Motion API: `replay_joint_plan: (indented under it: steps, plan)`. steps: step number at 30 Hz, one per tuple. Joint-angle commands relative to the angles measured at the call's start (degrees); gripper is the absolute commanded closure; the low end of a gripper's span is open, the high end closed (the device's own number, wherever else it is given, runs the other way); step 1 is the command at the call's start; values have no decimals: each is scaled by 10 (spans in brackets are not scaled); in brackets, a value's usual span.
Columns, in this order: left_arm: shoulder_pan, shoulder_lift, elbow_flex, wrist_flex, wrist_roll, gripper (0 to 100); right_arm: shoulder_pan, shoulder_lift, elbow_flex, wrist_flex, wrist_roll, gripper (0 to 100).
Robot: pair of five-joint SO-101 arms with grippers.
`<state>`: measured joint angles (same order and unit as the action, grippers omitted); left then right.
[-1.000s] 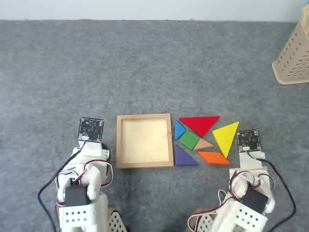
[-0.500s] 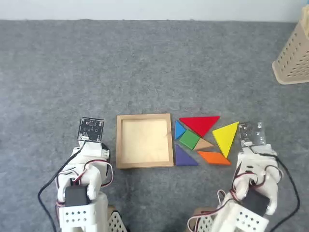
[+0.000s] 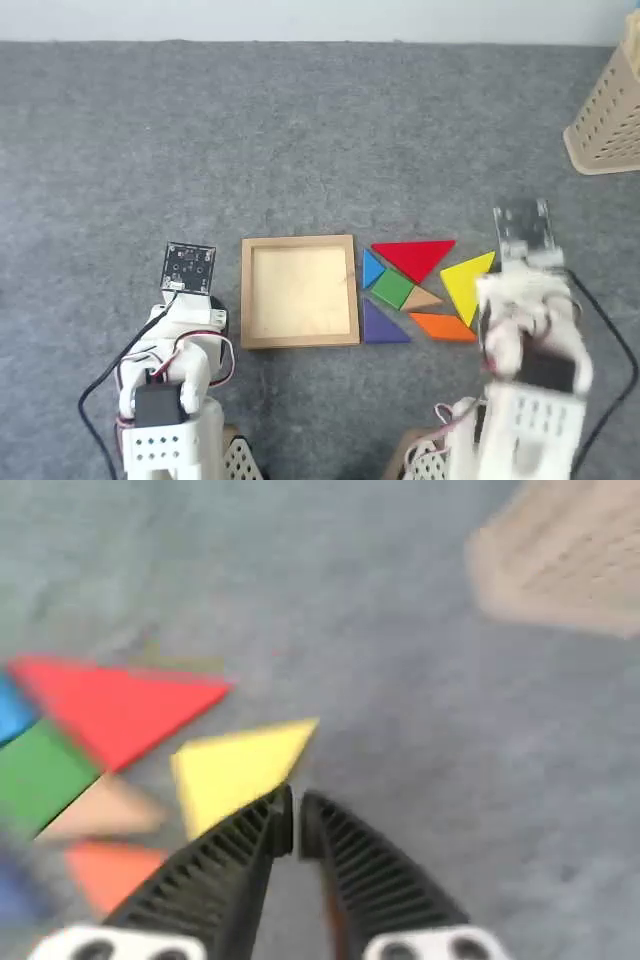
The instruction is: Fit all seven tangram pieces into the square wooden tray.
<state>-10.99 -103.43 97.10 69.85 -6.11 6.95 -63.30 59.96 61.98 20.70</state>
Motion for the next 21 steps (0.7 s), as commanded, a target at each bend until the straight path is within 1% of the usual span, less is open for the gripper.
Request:
replay_joint_plan:
  steps: [1, 3, 7, 9, 11, 15, 21]
  plan:
    - [2, -13, -5, 2, 5, 928, -70, 211, -128, 48, -59, 811]
    - [2, -13, -5, 2, 5, 928, -88, 298, -171, 47, -84, 785]
    - [2, -13, -5, 2, 5, 928, -97, 444, -255, 44, -137, 782]
    - [2, -13, -5, 2, 5, 928, -101, 508, -288, 44, -154, 779]
    - [2, -13, -5, 2, 5, 928, -108, 563, -310, 44, -160, 754]
    - [2, -13, -5, 2, 5, 928, -124, 647, -349, 43, -182, 711]
    - [2, -13, -5, 2, 5, 928, -129, 708, -395, 43, -213, 712]
